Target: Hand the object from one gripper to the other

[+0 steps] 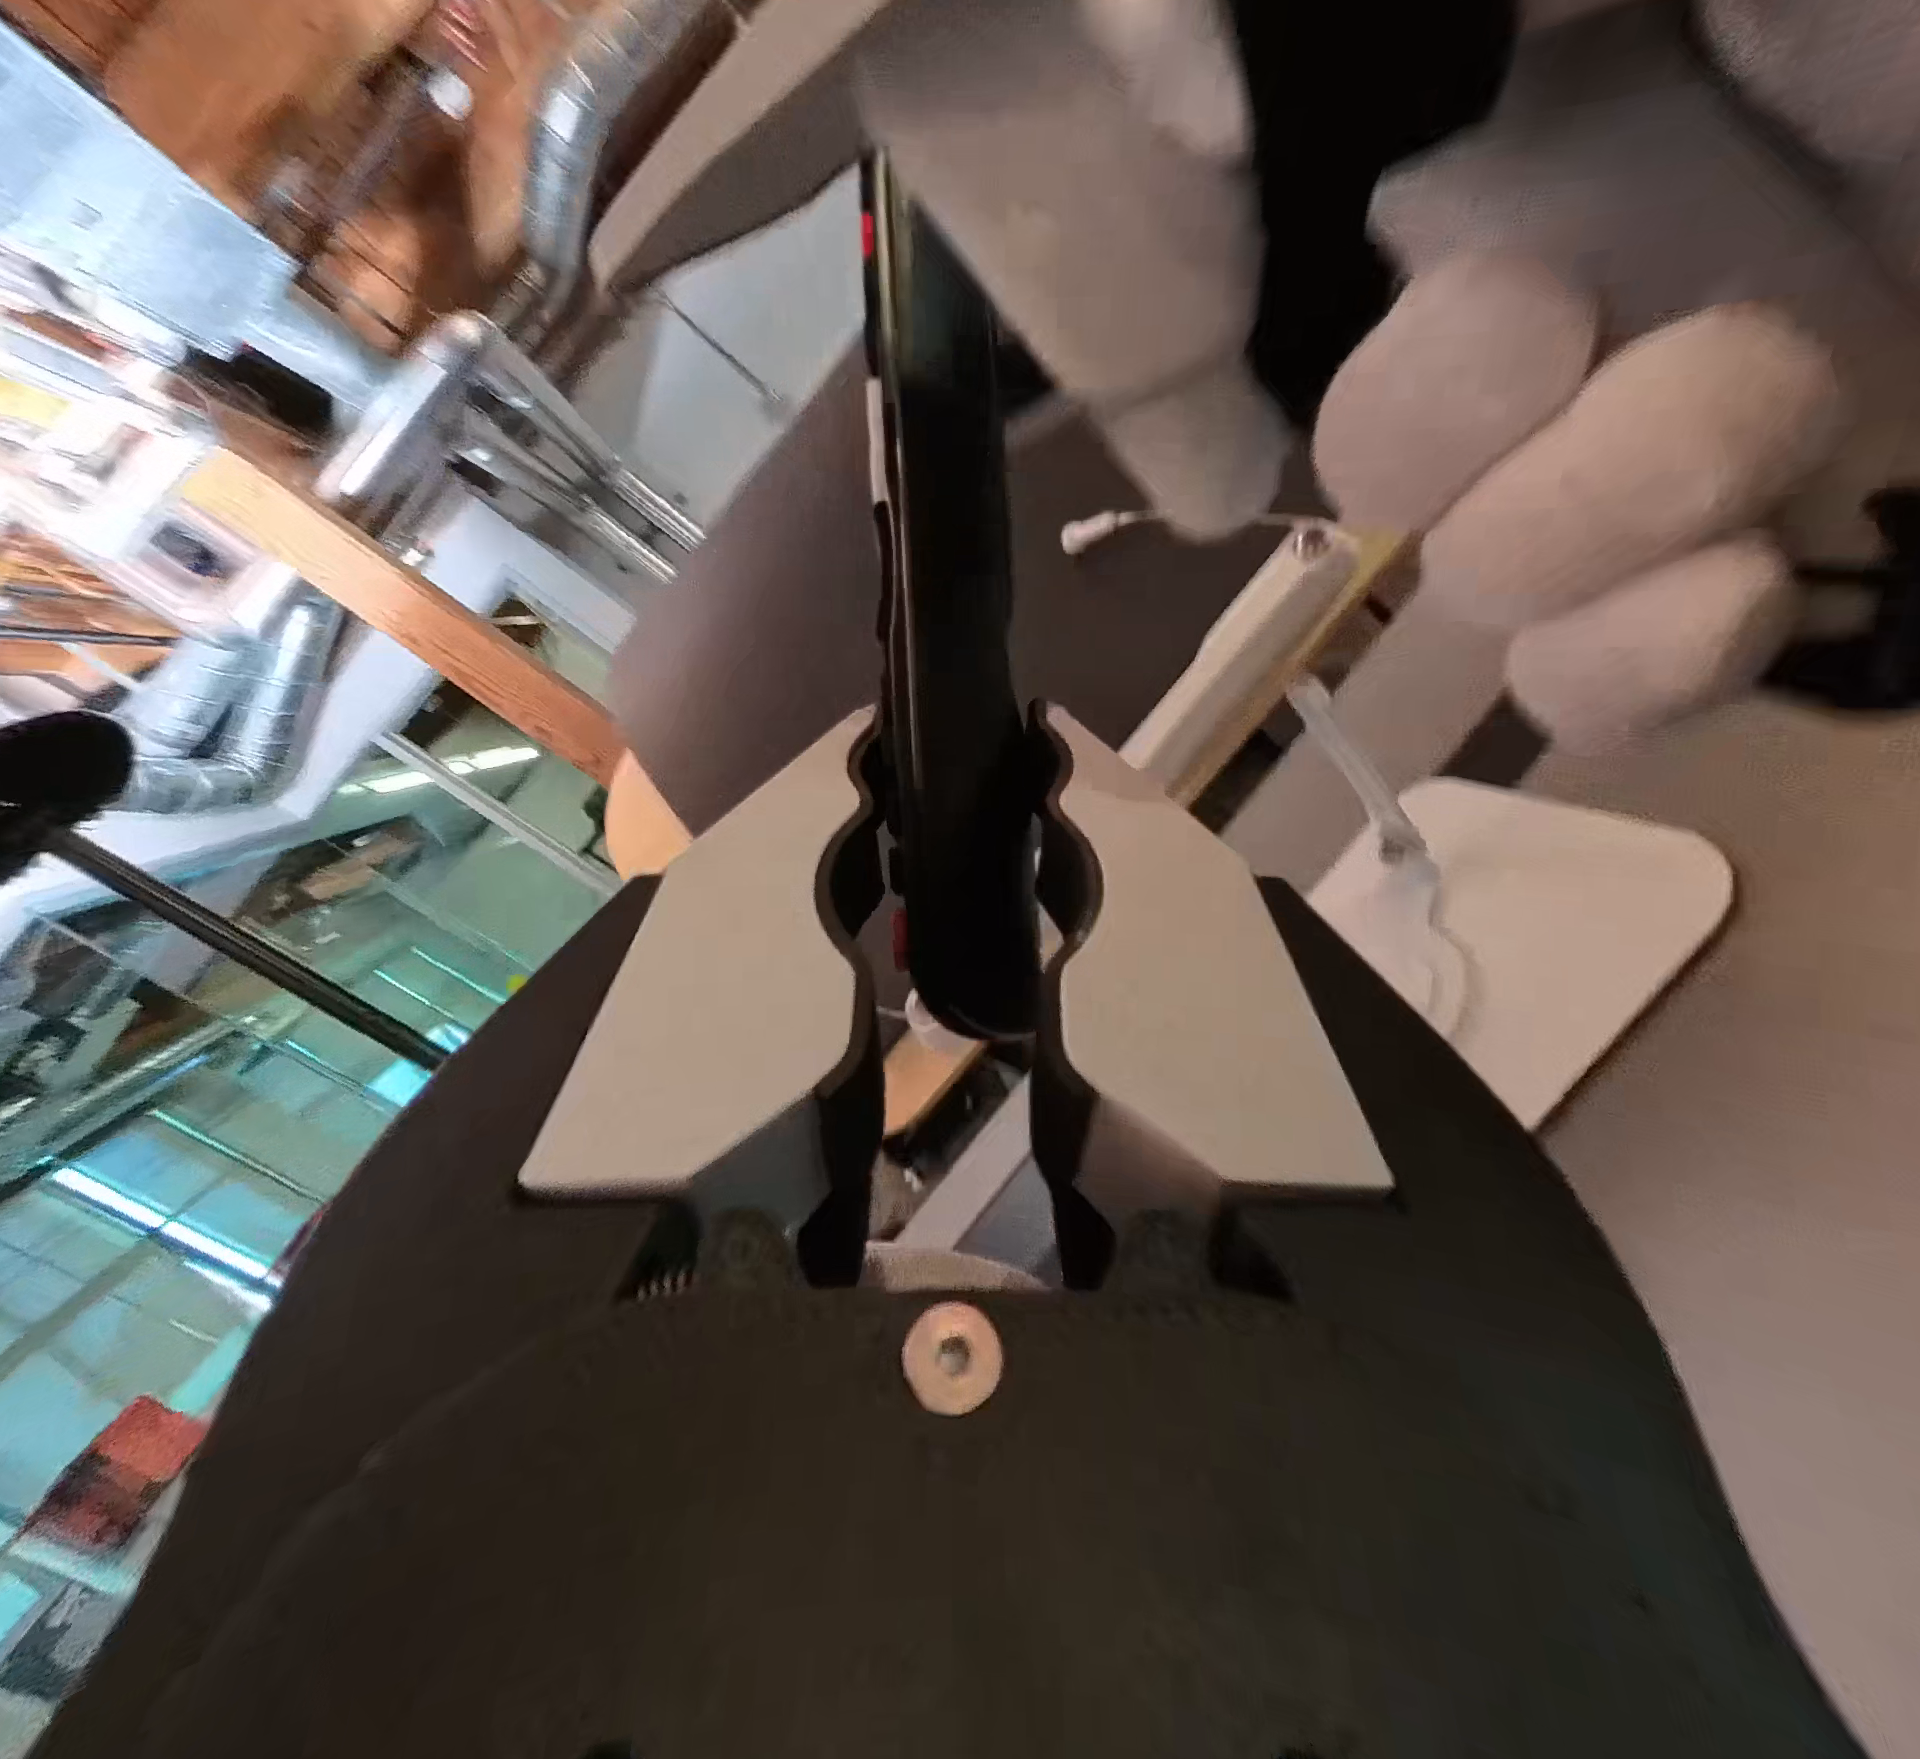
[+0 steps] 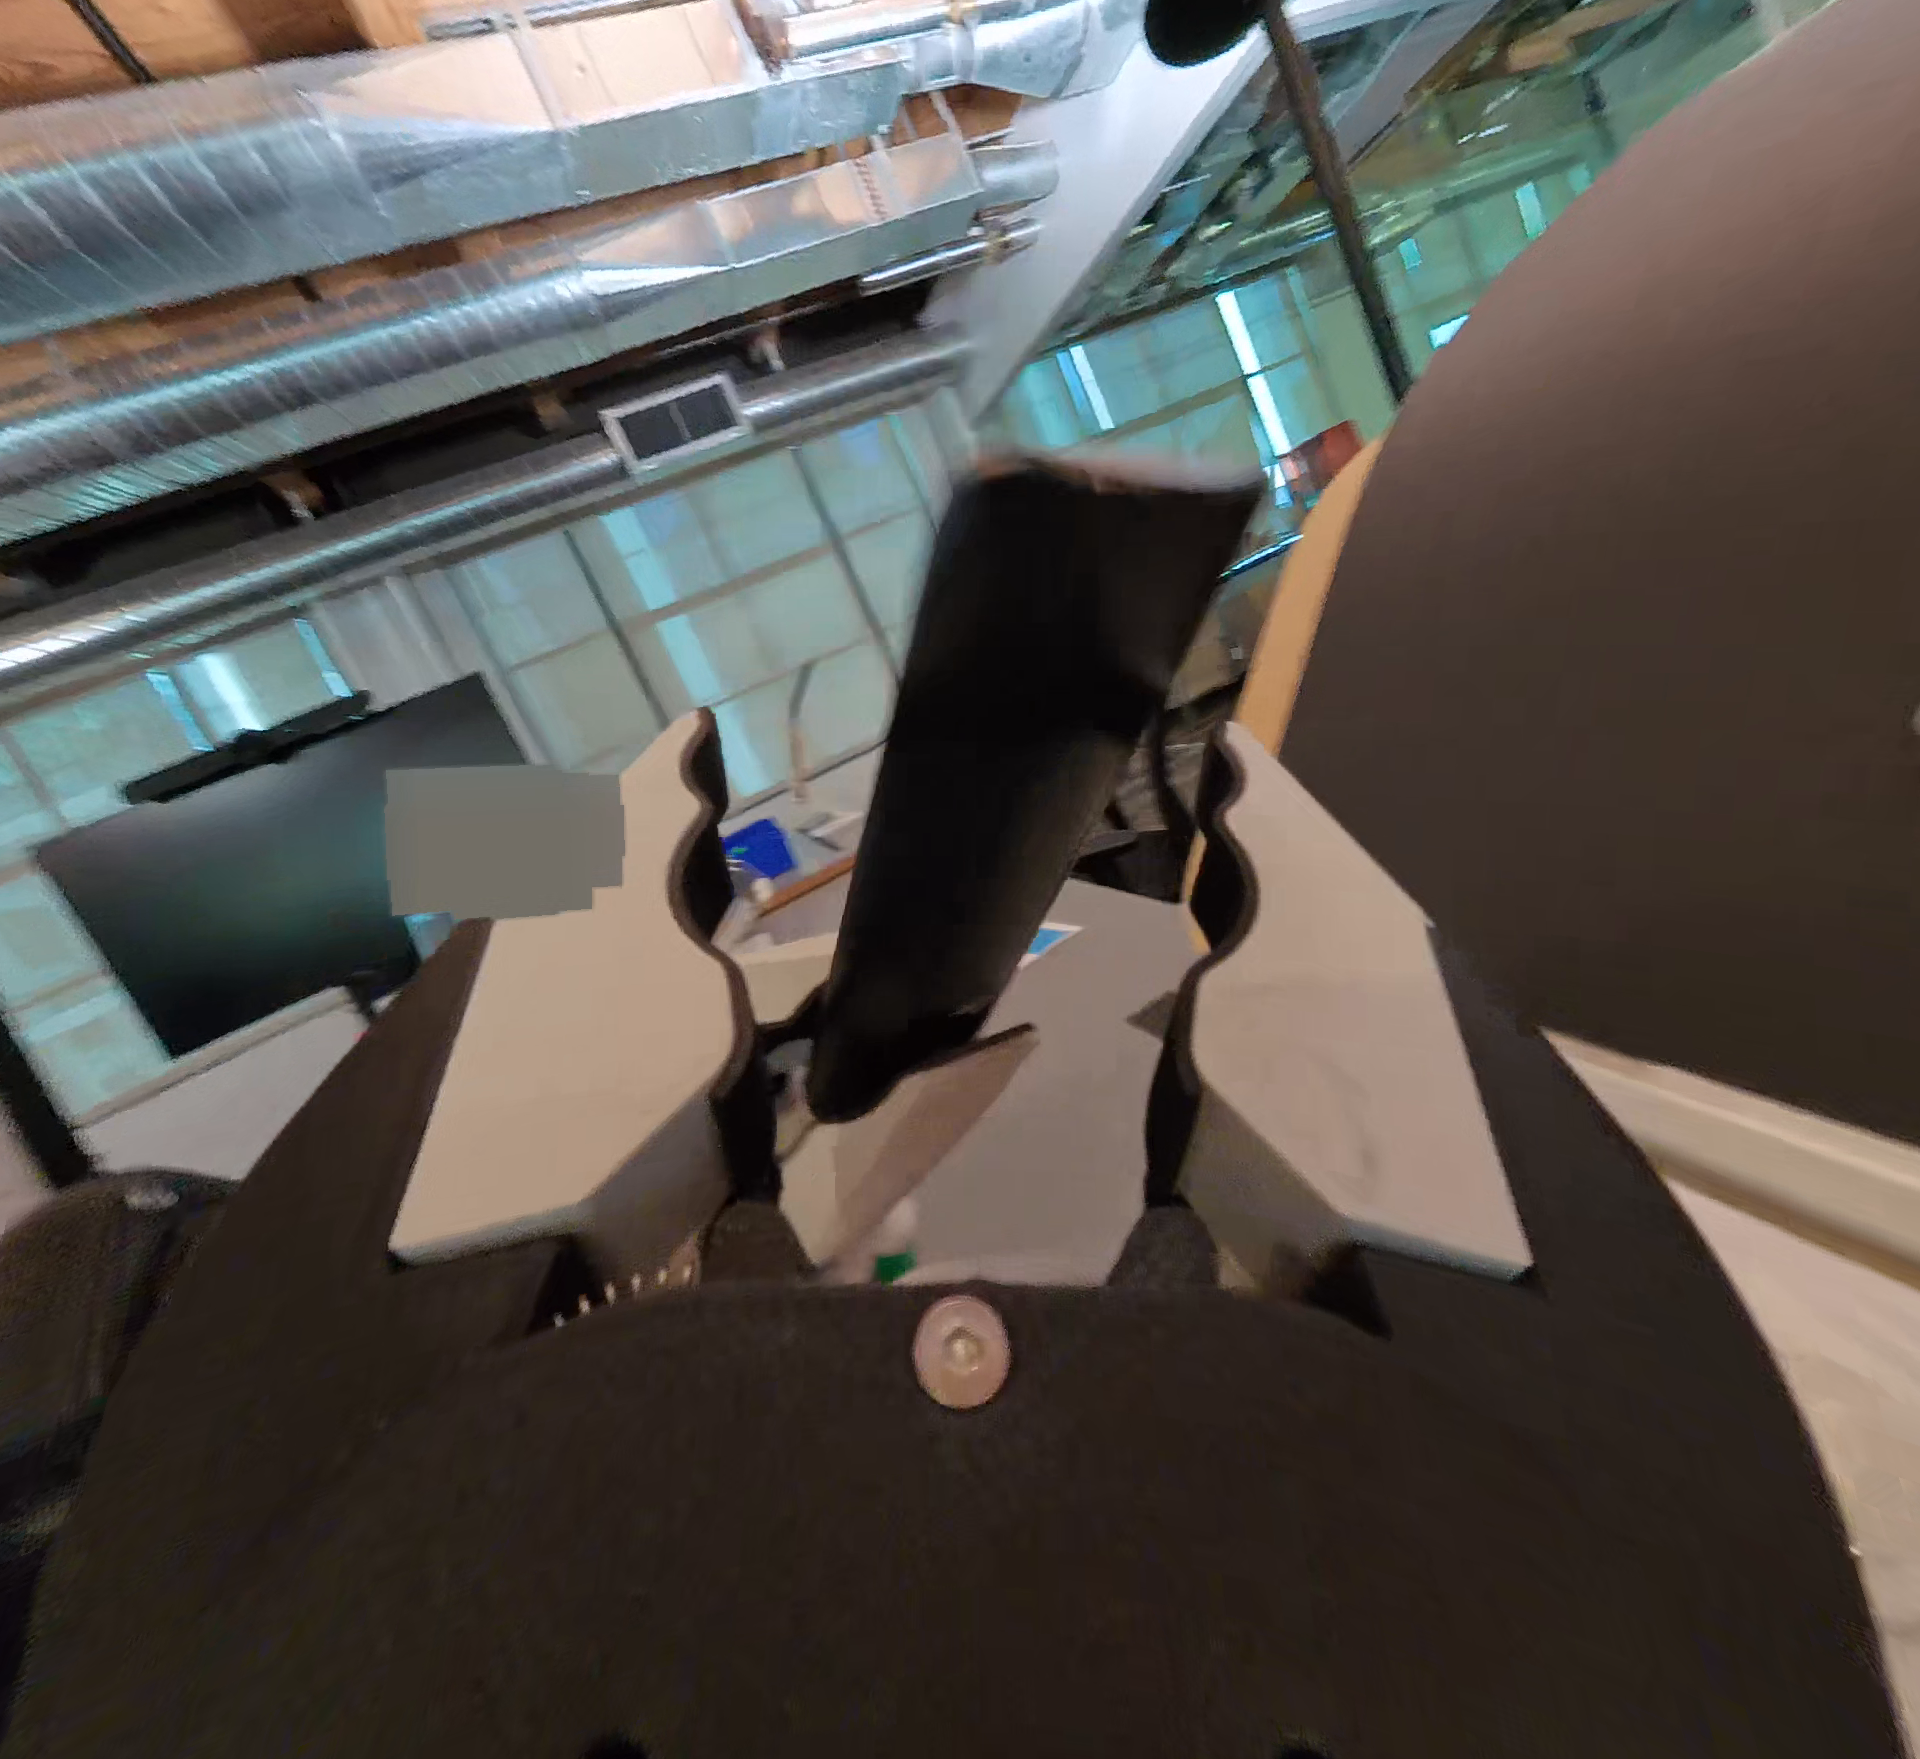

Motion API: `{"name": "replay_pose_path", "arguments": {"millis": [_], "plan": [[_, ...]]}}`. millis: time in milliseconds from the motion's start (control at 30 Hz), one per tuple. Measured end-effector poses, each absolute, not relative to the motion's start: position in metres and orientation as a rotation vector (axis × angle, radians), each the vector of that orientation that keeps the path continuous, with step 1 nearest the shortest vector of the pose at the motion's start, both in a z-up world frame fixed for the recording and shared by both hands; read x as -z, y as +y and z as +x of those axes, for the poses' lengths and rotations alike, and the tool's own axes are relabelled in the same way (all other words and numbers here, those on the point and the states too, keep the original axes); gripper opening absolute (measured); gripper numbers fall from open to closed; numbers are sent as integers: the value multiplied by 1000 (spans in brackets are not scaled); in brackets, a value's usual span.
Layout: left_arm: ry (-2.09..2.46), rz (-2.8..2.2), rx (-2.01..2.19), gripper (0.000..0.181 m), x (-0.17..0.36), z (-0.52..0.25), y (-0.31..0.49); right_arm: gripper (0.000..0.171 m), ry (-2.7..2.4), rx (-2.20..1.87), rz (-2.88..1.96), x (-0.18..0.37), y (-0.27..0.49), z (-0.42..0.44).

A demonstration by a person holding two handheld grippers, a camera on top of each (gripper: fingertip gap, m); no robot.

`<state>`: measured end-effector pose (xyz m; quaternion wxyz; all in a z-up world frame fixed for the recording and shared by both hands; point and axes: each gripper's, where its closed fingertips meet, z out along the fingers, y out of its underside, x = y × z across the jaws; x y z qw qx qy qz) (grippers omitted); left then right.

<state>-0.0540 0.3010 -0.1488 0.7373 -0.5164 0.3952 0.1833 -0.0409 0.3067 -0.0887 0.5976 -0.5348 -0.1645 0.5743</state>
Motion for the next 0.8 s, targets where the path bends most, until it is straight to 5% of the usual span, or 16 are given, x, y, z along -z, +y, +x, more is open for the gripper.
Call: {"name": "replay_pose_path", "arguments": {"millis": [433,800], "plan": [[1140,-1477,-502,23,183,-94,308,81,-1174,14,-1184,141,310,-31],[1349,-1443,-483,22,196,-69,282,37,-1454,353,-1080,192,315,-47]]}}
